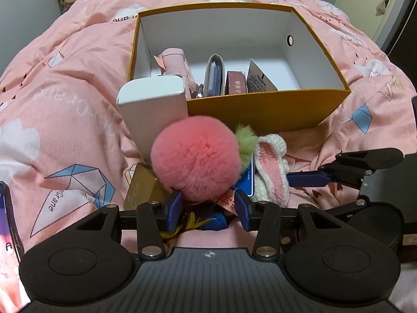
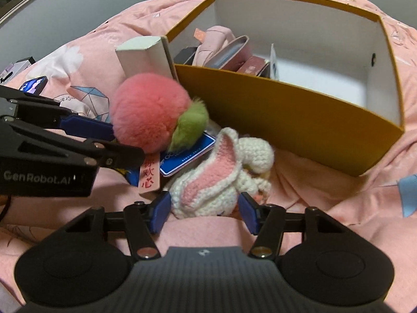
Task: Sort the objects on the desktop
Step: 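Move both grippers back to the pink pompom and crochet bunny, then grasp the pink pompom keychain with the left gripper while the right gripper approaches the crochet bunny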
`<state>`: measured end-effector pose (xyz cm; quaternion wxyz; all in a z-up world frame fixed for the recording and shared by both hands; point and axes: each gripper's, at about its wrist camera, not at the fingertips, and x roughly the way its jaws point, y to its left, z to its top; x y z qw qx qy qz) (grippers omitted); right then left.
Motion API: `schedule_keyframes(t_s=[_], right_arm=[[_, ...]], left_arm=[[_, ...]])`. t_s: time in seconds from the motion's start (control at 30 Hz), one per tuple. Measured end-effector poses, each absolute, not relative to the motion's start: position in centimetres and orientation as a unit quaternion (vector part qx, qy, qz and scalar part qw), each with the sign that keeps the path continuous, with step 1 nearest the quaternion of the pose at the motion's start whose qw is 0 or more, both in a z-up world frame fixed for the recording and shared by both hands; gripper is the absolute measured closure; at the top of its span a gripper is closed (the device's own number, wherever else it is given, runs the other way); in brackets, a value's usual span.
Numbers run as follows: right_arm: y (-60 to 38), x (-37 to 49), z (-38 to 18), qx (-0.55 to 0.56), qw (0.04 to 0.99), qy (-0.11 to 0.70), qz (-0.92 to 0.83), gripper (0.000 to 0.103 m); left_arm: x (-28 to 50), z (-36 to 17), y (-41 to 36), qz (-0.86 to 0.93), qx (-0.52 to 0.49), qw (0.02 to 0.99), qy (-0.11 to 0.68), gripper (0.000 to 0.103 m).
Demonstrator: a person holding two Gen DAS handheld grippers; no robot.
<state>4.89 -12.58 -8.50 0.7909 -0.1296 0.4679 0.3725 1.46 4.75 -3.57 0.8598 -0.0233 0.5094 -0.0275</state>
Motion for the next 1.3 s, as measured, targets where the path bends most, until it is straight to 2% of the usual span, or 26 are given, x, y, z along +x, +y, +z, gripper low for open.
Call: schedule_keyframes(t_s=[0.37, 0.53, 0.83, 1.07, 1.3], right_arm=[[-13.7, 4.6, -7.3, -0.129, 0.809, 0.45, 0.355, 0.059], [-15.5, 4.9, -6.5, -0.111, 0.82, 0.453, 0.332, 0.068], [-18.3, 5.6, -6.5, -0.096, 0.832, 0.473, 0.274, 0.077], [-19.9, 6.5, -6.8, -0.037, 0.824, 0.493, 0.276, 0.075], [-20.8, 7.0, -6.0, 0.001, 0.825, 0.489, 0.282, 0.06]], left_arm=[[1.4, -3.5, 5.2, -0.023, -0.026, 0.859, 0.511, 0.052], [1.4, -3.6, 5.4, -0.027, -0.029, 0.857, 0.514, 0.052], [1.4, -3.6, 5.2, -0.03, -0.028, 0.856, 0.516, 0.052], [1.5, -3.7, 5.3, -0.039, -0.029, 0.852, 0.521, 0.052], [1.4, -3.5, 6.0, -0.055, -0.04, 0.852, 0.519, 0.052]])
